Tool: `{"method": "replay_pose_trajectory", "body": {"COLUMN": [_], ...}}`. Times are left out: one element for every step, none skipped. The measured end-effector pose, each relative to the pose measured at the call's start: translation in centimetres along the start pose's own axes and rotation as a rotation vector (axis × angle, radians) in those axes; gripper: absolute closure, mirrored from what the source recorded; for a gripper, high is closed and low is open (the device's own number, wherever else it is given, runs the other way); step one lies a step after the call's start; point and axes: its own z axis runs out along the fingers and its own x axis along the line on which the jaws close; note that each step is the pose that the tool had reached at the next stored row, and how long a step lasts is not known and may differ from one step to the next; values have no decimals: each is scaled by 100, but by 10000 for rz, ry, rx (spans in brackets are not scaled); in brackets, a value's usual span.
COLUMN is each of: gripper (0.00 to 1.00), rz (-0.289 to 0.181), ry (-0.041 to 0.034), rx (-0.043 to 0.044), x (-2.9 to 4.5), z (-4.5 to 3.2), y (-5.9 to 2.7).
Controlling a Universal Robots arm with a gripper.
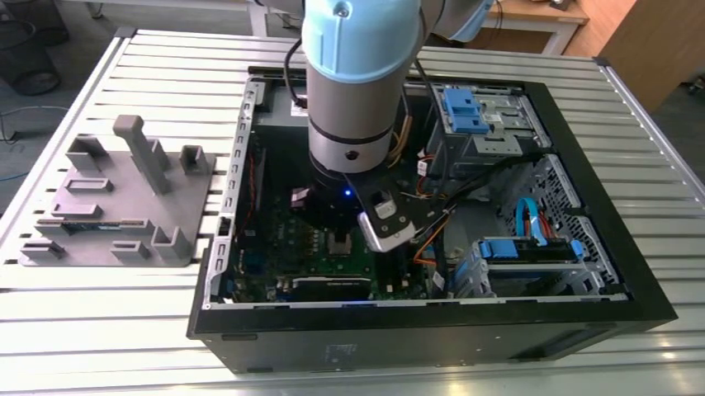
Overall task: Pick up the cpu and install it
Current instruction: 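Place the cpu into insertion slot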
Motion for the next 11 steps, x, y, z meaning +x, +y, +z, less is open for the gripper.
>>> {"method": "replay_pose_trajectory", "body": {"gripper": [89,89,89,89,89,89,89,89,89,89,89], "rz": [0,0,0,0,0,0,0,0,0,0,0], "ry": [0,0,-1,-1,0,0,0,1,1,2,1], "rx": [0,-1,-3,-4,0,0,0,0,2,4,2], "x": [0,0,0,0,-1,-2,-2,-2,-2,-2,-2], "z": [-10,-11,-11,-11,-61,-110,-110,-110,-112,-116,-116], "y": [0,1,1,1,2,3,3,3,3,3,3]}}
